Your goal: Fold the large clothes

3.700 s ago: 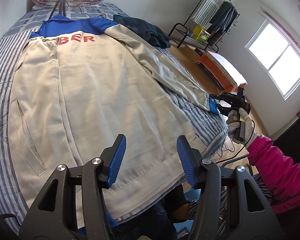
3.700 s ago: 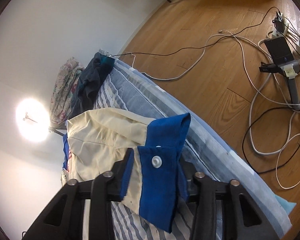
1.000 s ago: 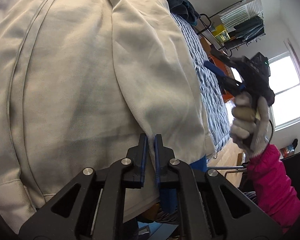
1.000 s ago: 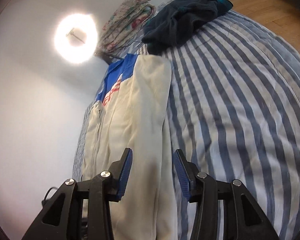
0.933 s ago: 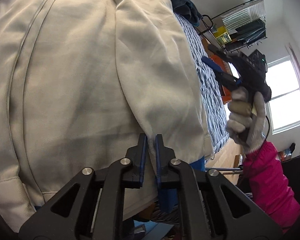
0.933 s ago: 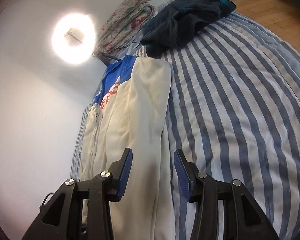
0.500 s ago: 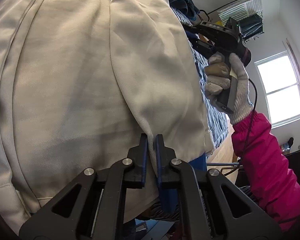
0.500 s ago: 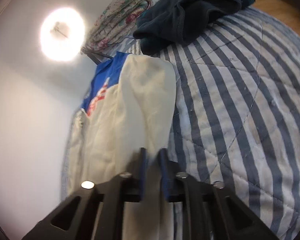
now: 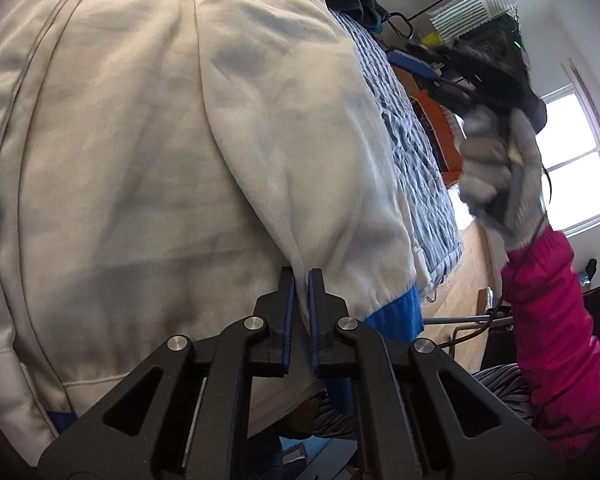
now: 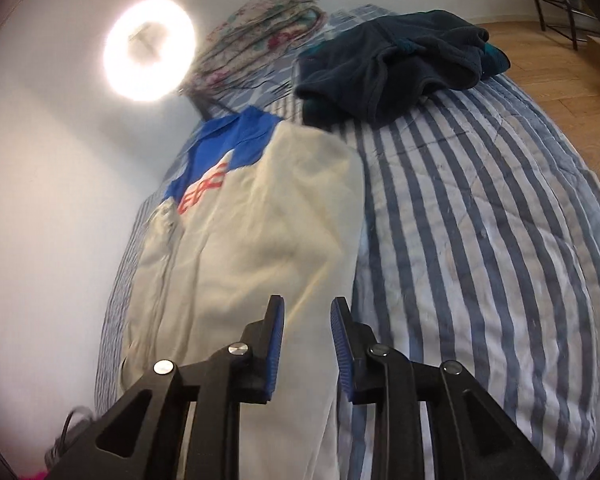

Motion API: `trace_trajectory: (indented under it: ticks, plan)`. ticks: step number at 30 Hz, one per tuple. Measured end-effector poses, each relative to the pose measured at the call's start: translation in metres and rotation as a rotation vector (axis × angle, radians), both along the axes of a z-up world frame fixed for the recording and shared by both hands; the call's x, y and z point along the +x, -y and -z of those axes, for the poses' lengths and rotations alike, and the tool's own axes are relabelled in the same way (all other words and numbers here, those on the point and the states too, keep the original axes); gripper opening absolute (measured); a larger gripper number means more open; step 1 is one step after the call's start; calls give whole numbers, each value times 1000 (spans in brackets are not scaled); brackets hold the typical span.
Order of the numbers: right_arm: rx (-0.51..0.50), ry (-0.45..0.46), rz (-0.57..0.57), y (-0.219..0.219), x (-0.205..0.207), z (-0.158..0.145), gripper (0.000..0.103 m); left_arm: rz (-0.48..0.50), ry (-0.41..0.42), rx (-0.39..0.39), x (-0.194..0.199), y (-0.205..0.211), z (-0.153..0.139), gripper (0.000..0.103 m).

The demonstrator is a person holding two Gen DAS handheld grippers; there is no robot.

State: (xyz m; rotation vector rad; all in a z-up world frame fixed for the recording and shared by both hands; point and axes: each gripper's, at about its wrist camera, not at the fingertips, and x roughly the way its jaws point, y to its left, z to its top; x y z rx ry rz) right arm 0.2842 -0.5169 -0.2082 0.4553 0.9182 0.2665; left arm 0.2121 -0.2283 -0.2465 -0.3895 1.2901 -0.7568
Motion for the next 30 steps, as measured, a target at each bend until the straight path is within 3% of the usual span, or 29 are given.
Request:
trace_trajectory:
  ticks: [4, 9, 15, 18, 19, 21, 23, 30]
  plan:
    - [20, -40, -92, -10, -60, 1, 30, 1, -8, 0, -3, -1, -3, 3]
    - [83, -164, -154, -24, -122, 37, 33, 0, -10, 3, -5, -3, -3, 3]
    - [73, -250, -175, -36, -138, 74, 36, -8, 5, 25, -8, 1, -1, 3]
    - [125, -258, -156, -32, -135, 79, 36, -8, 16, 27, -9, 2, 1, 3]
    - [139, -255, -151, -30, -134, 80, 35, -8, 18, 25, -10, 3, 2, 3]
    - [175, -238, -158, -30, -132, 80, 12, -8, 17, 20, -10, 4, 4, 3]
    - [165, -226, -161, -29, -130, 75, 3, -11, 15, 13, -11, 4, 3, 3]
    - [73, -168, -106, -7, -140, 44, 0, 17, 25, -18, -16, 26, -4, 3]
